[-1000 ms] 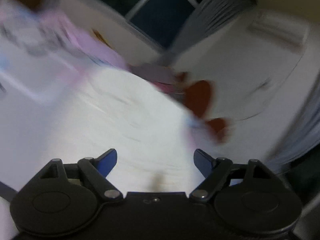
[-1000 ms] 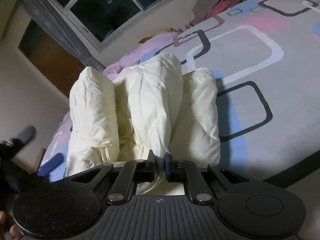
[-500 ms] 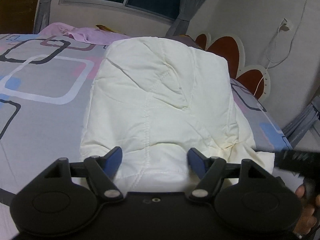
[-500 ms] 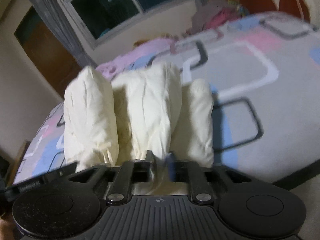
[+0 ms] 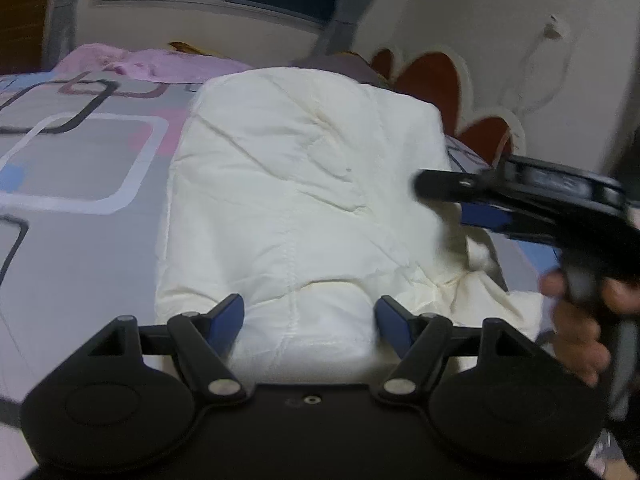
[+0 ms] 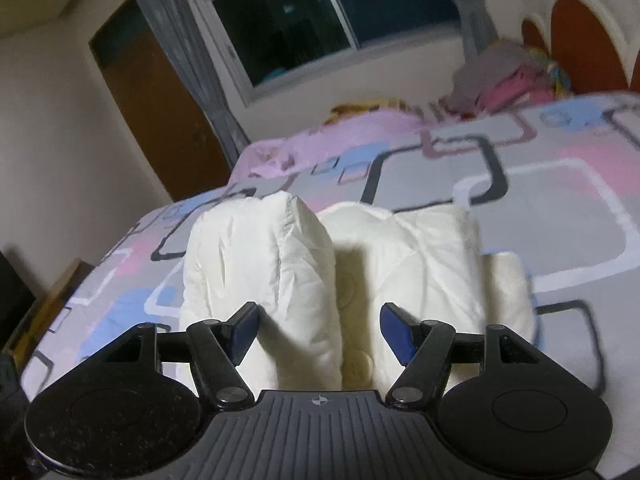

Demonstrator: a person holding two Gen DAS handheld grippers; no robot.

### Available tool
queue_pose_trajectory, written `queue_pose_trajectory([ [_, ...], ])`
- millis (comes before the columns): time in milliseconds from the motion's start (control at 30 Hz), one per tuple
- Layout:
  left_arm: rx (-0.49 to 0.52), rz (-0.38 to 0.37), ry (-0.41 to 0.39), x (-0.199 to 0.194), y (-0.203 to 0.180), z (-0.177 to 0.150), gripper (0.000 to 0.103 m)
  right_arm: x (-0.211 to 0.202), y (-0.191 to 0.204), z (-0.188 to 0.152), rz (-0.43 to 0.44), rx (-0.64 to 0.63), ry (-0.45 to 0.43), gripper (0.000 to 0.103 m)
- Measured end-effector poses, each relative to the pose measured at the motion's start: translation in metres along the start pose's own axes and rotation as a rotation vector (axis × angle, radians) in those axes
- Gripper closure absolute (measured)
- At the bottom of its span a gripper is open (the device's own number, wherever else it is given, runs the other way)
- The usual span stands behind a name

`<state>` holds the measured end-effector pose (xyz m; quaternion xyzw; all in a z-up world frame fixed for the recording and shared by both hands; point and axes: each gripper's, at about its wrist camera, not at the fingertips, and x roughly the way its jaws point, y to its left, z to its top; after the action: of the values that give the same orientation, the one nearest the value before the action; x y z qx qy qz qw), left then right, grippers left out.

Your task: Fold large clothes

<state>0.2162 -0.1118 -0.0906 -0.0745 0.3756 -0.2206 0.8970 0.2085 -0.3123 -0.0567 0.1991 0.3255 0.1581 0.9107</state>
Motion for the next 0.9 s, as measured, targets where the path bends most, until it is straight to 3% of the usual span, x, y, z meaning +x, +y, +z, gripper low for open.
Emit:
queue_pose_trajectory([
  [33, 0.009, -0.022, -0.024, -0.005, 0.004, 0.006, 0.032, 0.004, -0.002, 0.001, 0.036, -0.001, 0.024, 0.076],
  [67, 0.000, -0.042, -0.068, -0.011, 0.010, 0.013, 0.032, 0.010, -0.003, 0.001, 0.043, 0.003, 0.058, 0.094],
  [133, -0.031, -0.054, -0.122, -0.017, 0.023, 0.031, 0.032, 0.008, -0.002, 0.000, 0.014, -0.028, 0.047, 0.094],
  [233, 0.003, 0.005, -0.138, -0.004, 0.032, 0.056, 0.032, 0.000, -0.004, -0.005, -0.008, -0.035, 0.027, 0.094],
  [300, -0.001, -0.008, -0.124, 0.014, 0.034, 0.067, 0.032, -0.001, -0.010, -0.009, -0.032, -0.022, 0.030, 0.094],
  [433, 0.009, -0.086, -0.027, 0.063, 0.025, 0.067, 0.037, 0.005, -0.039, -0.023, -0.080, 0.053, 0.058, 0.094],
  [567, 0.063, -0.003, 0.054, 0.108, 0.015, 0.052, 0.035, 0.027, -0.080, -0.036, -0.046, 0.188, 0.068, 0.095],
  [733, 0.053, 0.028, 0.136, 0.132, 0.021, 0.059, 0.035, 0.048, -0.082, -0.029, -0.081, 0.173, 0.108, 0.095],
  [833, 0.072, -0.004, 0.134, 0.119, 0.022, 0.061, 0.037, 0.033, -0.066, -0.018, -0.118, 0.054, 0.134, 0.094],
  [867, 0.063, -0.018, 0.120, 0.110, 0.024, 0.062, 0.037, 0.025, -0.060, -0.017, -0.136, 0.017, 0.134, 0.084],
  [900, 0.052, -0.032, 0.099, 0.100, 0.027, 0.063, 0.037, 0.015, -0.053, -0.015, -0.162, -0.024, 0.115, 0.064],
])
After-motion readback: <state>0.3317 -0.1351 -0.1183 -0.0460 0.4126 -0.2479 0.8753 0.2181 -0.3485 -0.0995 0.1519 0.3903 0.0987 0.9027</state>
